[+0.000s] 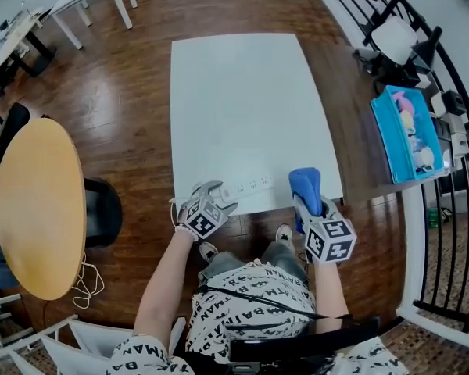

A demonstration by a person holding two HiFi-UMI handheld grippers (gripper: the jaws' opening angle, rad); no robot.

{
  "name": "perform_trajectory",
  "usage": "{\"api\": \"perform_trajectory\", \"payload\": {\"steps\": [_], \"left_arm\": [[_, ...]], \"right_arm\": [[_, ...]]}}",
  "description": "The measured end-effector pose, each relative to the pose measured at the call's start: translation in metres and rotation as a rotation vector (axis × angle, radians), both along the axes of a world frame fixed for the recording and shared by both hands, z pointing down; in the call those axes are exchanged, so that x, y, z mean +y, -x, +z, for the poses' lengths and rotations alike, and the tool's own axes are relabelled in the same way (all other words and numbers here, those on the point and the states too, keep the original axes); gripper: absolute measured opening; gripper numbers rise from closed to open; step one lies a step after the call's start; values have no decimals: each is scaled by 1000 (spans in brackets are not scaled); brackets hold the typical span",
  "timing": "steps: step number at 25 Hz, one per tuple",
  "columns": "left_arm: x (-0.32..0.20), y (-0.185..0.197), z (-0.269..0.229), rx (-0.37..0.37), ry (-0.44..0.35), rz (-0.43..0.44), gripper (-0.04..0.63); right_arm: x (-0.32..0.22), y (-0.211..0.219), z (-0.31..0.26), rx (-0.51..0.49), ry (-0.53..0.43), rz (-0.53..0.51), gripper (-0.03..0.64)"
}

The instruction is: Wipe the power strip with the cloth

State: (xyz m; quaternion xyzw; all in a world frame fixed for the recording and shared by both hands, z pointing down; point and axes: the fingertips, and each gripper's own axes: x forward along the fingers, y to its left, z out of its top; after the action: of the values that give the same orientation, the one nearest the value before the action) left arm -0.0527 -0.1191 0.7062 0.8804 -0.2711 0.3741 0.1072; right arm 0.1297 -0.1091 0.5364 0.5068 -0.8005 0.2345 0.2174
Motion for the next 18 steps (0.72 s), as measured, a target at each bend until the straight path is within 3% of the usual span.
{"api": "perform_trajectory", "payload": {"steps": [1,5,10,18], "left_arm": [[-2,-1,4,-16,6,15,324],[-8,-2,11,-52,18,50,325],[-6,-6,15,-28,28,69,293],[-5,1,-35,-31,-158,-19,288]], "right_arm": [[0,-2,1,1,2,7,127],[2,-9,1,7,7,28,127],[-1,-13,10,27,18,24,127],[-20,0,44,124,74,-116,127]]}}
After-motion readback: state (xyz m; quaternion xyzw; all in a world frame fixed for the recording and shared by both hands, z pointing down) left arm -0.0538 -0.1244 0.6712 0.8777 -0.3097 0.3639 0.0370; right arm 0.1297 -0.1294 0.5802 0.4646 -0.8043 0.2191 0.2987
